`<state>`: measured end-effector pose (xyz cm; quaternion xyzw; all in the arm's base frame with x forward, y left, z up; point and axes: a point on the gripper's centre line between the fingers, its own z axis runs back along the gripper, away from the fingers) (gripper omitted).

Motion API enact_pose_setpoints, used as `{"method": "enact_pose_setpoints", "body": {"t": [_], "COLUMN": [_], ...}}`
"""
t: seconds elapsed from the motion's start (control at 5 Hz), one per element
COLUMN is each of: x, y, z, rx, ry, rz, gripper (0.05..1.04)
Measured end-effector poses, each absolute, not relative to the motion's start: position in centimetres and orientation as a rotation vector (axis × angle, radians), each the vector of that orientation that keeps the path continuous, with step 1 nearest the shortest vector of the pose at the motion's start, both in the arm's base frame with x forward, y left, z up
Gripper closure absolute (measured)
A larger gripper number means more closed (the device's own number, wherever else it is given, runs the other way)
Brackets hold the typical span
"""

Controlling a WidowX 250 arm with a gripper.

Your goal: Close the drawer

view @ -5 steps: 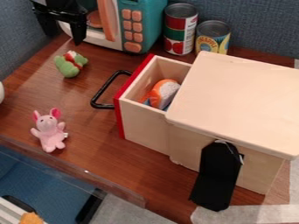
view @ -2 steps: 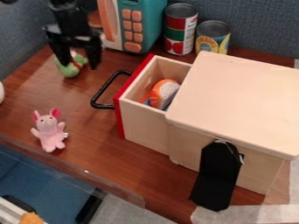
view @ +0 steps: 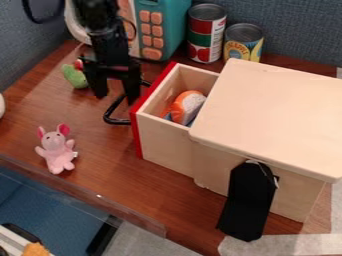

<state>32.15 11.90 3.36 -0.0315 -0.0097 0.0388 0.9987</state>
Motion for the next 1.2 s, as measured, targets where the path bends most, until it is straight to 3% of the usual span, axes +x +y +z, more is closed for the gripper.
{"method": "enact_pose_setpoints", "body": {"t": [0.2,0.6,0.8,1.2], "x": [31.8,30.9,30.7,30.0], "y": [11.1,10.2,10.0,7.4], "z": [2.1,1.9,2.9,2.8], "rx": [-0.054,-0.107,-0.114,-0.195], "ry": [0.015,0.019,-0.011,0.041], "rz": [0.041,0.005,0.004,-0.030], "gripper": [0.136,0.729,0.919,0.960]}}
